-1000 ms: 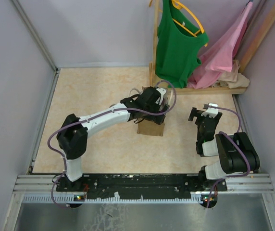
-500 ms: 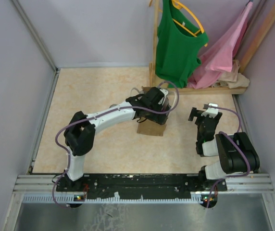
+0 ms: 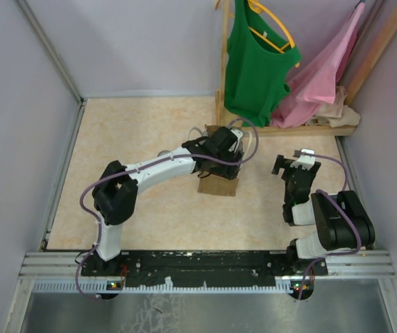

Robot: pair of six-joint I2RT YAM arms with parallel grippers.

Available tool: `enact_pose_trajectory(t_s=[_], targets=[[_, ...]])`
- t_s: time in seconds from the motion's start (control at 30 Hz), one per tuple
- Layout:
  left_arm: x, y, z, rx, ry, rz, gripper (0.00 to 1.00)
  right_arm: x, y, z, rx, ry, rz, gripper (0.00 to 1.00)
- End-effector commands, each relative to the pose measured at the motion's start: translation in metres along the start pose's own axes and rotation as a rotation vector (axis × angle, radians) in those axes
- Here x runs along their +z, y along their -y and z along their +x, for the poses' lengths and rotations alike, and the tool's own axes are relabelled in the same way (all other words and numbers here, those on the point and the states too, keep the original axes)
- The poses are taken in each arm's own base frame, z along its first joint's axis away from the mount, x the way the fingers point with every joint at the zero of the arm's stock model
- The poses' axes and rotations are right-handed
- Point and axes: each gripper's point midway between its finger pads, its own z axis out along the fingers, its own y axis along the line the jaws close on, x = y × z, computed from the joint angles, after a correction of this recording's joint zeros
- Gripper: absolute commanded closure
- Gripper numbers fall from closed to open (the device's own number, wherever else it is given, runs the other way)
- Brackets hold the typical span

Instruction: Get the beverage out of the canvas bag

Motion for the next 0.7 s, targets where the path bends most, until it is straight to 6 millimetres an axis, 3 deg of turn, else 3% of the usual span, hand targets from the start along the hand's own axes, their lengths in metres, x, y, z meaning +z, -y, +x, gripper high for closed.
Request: enact_pose_trajectory(t_s=[0.0, 0.1, 0.23, 0.43, 0.67], targets=[[0.006, -0.010, 0.059, 0.042, -0.183, -0.032, 0.30, 0.005, -0.001, -0.016, 0.021, 0.052, 0.001, 0.01], [0.006, -0.011, 0.066, 0.037, -0.201, -0.033, 0.50, 0.005, -0.001, -0.016, 0.021, 0.052, 0.002, 0.01], [0.001, -0.010, 0.067, 0.039, -0.202, -0.024, 0.98, 0.005, -0.001, -0.016, 0.021, 0.052, 0.001, 0.01], [-0.013, 0.003, 0.050, 0.092, -0.194, 0.057, 1.00, 0.005, -0.001, -0.016, 0.021, 0.052, 0.002, 0.01], [-0.048, 0.011, 0.003, 0.153, -0.089, 0.099, 1.00, 0.005, -0.001, -0.016, 0.021, 0.053, 0.002, 0.01]])
